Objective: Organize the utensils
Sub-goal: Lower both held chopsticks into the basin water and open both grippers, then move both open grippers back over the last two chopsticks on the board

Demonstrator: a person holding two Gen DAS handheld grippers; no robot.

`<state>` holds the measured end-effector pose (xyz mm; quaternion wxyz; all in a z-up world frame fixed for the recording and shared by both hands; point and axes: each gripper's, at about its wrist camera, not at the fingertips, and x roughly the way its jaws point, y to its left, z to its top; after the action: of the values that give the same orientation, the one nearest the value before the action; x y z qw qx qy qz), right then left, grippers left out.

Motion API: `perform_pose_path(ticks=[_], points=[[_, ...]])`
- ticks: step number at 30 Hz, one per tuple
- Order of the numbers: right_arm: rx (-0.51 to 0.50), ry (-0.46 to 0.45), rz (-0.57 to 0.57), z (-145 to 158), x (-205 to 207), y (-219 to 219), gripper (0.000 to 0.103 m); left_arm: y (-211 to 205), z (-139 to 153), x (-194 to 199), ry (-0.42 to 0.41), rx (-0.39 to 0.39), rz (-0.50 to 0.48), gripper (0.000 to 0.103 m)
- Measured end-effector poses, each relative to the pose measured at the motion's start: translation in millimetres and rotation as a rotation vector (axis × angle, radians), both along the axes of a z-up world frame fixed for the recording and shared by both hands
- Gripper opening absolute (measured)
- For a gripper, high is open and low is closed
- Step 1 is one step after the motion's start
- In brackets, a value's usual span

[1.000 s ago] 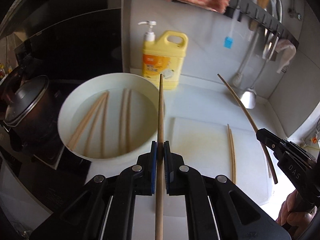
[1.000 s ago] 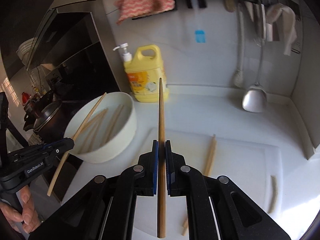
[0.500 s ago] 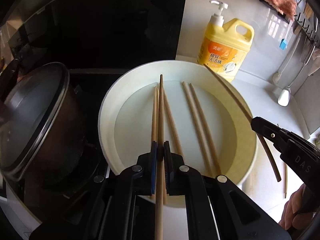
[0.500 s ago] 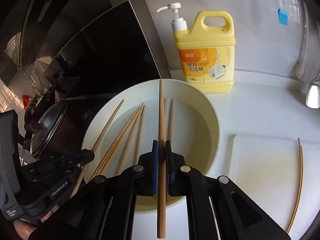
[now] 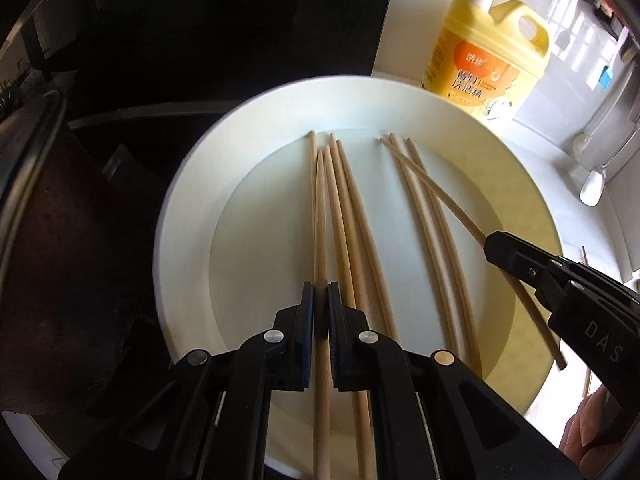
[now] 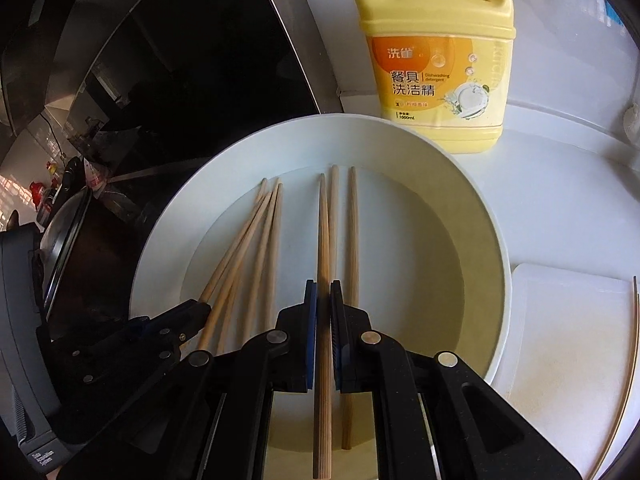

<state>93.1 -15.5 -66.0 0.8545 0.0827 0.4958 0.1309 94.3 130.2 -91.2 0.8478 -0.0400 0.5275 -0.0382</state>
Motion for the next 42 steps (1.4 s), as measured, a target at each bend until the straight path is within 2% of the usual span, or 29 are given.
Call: perform_pose_path(ticks=[2, 4, 5, 6, 7, 8, 9, 12, 15, 26, 34, 42], points=[[-0.014, 0.014, 0.014, -4.4, 4.5, 4.0, 0.007, 0.3, -3.4, 4.7, 0.014, 0.003, 0.011, 0.008], [-0.018, 0.026, 0.017, -5.4, 6.6, 4.7, 0.009, 0.4, -2.4, 7.3, 0.021, 0.007, 0.029, 0.016], [-0.022, 0.018, 0.014, -3.6, 7.1, 4.3, 0.013, 1.2, -0.2, 6.7, 0.016, 0.009, 0.036, 0.031], [-0.027, 0.004, 0.013, -0.4, 5.9, 3.0, 0.015, 2.4, 2.4, 5.3, 0.006, 0.019, 0.047, 0.058], [-0.033, -0.009, 0.011, 3.1, 4.1, 1.4, 0.02, 4.6, 6.5, 2.7, -0.013, 0.038, 0.067, 0.069], [-0.036, -0.02, 0.01, 6.2, 1.9, -1.1, 0.025, 7.2, 9.9, 0.1, -0.033, 0.045, 0.081, 0.074], [-0.038, -0.03, 0.007, 9.7, -1.1, -4.2, 0.028, 8.7, 13.9, -2.4, -0.044, 0.048, 0.085, 0.074], [-0.041, -0.051, -0.003, 15.6, -7.2, -10.7, 0.038, 13.0, 19.6, -7.7, -0.033, 0.043, 0.101, 0.082], [-0.037, -0.062, -0.004, 19.5, -13.7, -13.4, 0.043, 13.7, 24.4, -12.9, -0.029, 0.025, 0.113, 0.085], [-0.044, -0.068, -0.044, 32.6, -44.6, -29.7, 0.06, 4.5, 50.2, -38.1, -0.058, 0.052, 0.064, 0.091], [-0.059, -0.071, -0.149, 34.8, -79.2, -54.8, 0.062, -11.9, 57.4, -60.4, -0.072, 0.045, -0.025, 0.094], [-0.063, -0.051, -0.296, 34.0, -119.9, -106.5, 0.065, -52.0, 69.0, -73.9, -0.103, 0.034, -0.141, 0.095]])
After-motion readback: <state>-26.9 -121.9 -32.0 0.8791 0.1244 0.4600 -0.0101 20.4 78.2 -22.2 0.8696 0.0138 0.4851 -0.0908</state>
